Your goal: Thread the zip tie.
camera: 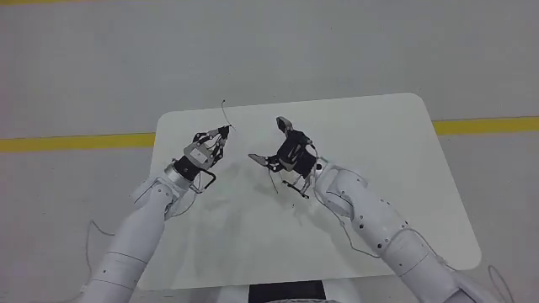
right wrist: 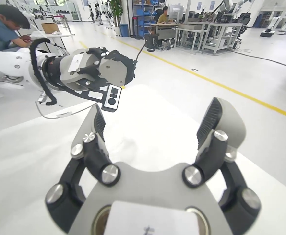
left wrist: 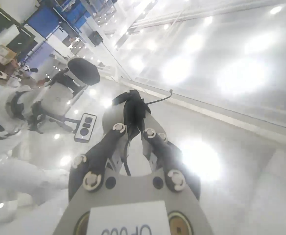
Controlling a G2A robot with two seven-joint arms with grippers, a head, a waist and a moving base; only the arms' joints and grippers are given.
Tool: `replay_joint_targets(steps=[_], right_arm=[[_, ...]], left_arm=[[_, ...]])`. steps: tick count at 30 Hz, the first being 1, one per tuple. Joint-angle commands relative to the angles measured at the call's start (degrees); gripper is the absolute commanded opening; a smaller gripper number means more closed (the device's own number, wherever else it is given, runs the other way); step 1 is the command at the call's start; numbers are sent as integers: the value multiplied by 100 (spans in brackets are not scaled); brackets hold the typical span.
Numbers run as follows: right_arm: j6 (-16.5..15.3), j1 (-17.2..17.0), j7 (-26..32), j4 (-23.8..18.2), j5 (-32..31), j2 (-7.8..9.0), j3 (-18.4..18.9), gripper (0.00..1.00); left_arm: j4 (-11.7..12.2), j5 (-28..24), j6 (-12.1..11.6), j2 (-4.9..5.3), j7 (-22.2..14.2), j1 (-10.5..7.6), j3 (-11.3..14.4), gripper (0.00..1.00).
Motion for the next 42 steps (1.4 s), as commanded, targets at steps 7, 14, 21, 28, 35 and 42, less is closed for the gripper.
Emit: replay_joint_targets(steps=[7,14,21,28,35,42], right_arm=[[28,-1,6,28,10,-3,-9,100],[120,85,-439,157,-259,-65,-171,100],[331,326,-983,575,-625,-169,-383,100],[461,404,-1238,737,-811,-207,-441,100],[576,344,-1110,614,-959,-198,-406,100],[715,280,-1148,512,-1109,-211,-377,100]], left_arm=[[0,118,-58,-3,133,12,9,0],[-51,-642,180,8,169,114,177,0],[2,-934,180,122,37,108,433,0],[28,-934,180,137,-48,68,474,0],[-60,-922,154,128,60,90,472,0],[-70,-934,180,135,26,89,473,0]])
